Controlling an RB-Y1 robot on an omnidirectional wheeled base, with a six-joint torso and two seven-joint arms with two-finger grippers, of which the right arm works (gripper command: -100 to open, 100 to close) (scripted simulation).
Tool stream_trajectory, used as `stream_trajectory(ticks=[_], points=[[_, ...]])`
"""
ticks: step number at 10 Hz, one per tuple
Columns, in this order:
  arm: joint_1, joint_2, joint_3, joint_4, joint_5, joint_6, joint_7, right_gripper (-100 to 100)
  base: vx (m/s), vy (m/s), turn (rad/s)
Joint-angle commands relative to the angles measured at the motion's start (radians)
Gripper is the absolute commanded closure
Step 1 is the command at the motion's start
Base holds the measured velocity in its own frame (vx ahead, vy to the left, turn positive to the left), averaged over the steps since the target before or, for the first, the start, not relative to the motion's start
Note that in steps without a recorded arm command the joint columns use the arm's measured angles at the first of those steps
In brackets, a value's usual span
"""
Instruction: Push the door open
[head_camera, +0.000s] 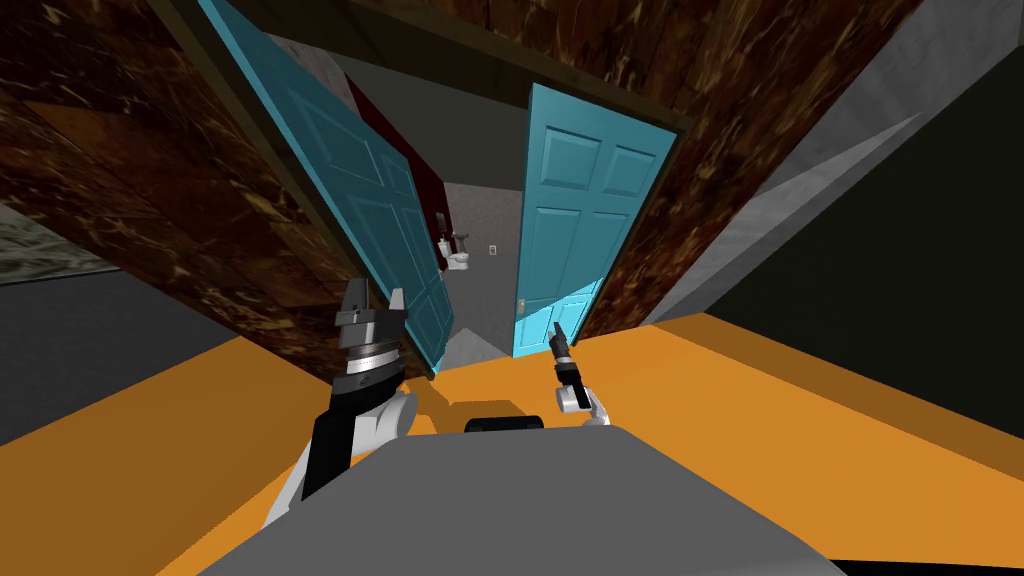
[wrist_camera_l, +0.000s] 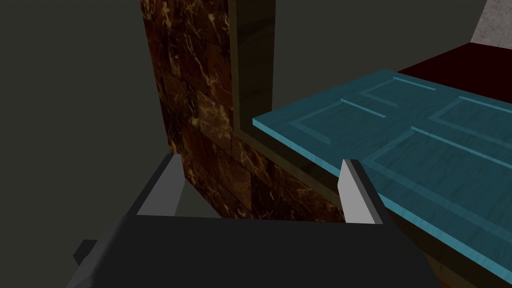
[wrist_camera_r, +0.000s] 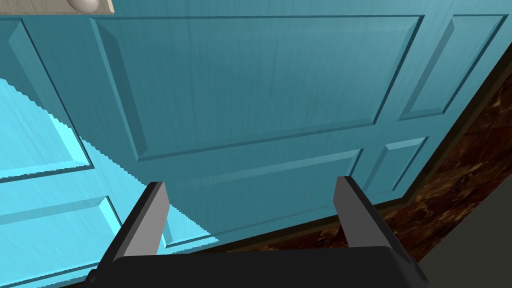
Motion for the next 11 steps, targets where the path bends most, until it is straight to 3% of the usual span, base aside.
stream_trajectory(ticks=[1,9,11], points=[[-0.010,0.000,0.001,0.031,0.000,-0.011,-0.001,-100,0.047,0.005,0.024],[-0.101,-0.005,0.024,0.262,-0.002,-0.051,-0.020,-100,0.082,0.003,0.042],[-0.113,-0.006,0.027,0.296,-0.002,-0.056,-0.022,-100,0.052,-0.010,0.017]])
